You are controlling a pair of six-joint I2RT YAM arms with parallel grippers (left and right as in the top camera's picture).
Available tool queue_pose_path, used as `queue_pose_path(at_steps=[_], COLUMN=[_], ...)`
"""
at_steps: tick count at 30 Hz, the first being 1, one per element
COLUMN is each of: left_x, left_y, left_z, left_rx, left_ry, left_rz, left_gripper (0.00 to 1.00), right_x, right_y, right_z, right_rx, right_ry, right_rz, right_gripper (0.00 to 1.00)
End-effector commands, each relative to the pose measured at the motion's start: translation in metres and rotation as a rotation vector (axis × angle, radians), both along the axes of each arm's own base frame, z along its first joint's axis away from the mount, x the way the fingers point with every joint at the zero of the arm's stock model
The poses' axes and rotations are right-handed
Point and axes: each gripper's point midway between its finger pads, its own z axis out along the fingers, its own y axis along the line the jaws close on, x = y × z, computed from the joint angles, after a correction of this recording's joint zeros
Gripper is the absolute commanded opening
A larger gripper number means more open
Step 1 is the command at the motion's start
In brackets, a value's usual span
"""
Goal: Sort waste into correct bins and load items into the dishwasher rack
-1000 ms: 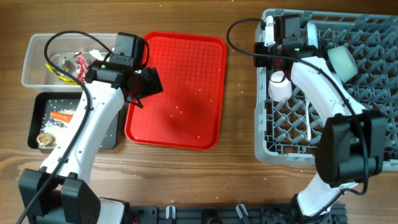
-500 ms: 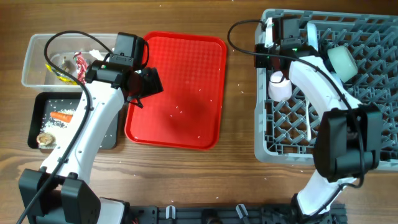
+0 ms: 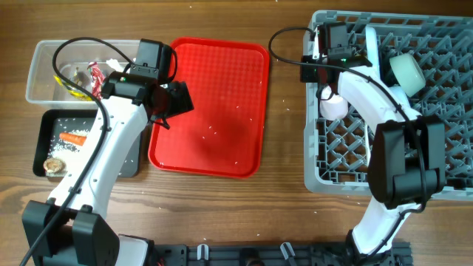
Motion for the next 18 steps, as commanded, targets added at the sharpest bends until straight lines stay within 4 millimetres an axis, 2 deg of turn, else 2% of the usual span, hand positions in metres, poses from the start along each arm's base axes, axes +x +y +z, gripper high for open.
queue_pose_path(at_steps=[1,6,9,18], left_x=[0.0,-0.001,-0.001,-0.001], left_y=[0.002,0.002,0.002,0.003], left_z=[0.007,0.006,0.006,0.006], left_rx=[0.005,0.006,0.006,0.006], left_ry=[-0.019,-0.017,-0.016,-0.016], left_rz=[0.013,0.013,0.013,0.013], left_gripper=[0.78,0.78,0.78,0.78], right_x=[0.004,0.006,0.007,0.023], right_y=[0.051,0.07,0.07,0.07], right_z=[0.004,0.008,0.008,0.022], right_rx=[0.02,-0.016,-0.018,0.071], right_ry=[-0.05,-0.088,-0.094,-0.166], right_rz=[0.2,0.23,0.231,0.087], right_gripper=[0.04,0.04,0.04,0.04])
